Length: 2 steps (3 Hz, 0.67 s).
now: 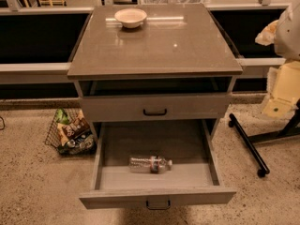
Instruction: Pick water bottle from middle drawer and place on counter
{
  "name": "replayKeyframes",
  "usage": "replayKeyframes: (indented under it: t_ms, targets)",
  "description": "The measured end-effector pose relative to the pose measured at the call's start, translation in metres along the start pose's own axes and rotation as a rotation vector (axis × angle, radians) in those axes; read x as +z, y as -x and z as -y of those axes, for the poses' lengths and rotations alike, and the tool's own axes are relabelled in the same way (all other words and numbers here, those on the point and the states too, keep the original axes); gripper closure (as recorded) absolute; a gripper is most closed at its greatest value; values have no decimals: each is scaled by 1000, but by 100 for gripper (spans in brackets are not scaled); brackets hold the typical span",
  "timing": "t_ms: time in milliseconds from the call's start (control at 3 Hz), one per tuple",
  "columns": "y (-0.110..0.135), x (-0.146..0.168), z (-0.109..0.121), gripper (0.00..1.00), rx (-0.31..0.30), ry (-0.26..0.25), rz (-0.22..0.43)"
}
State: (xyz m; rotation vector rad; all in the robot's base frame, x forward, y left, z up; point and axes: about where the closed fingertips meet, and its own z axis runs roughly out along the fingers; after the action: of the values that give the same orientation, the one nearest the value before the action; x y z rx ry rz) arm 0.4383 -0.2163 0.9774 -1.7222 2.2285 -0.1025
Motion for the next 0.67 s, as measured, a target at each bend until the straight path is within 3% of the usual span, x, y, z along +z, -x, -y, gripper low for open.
replayKeyframes:
  t_ms: [333, 667]
  targets:
    - [0, 0, 0, 0, 0, 0, 0]
    - [4, 27, -2, 0, -2, 23, 22]
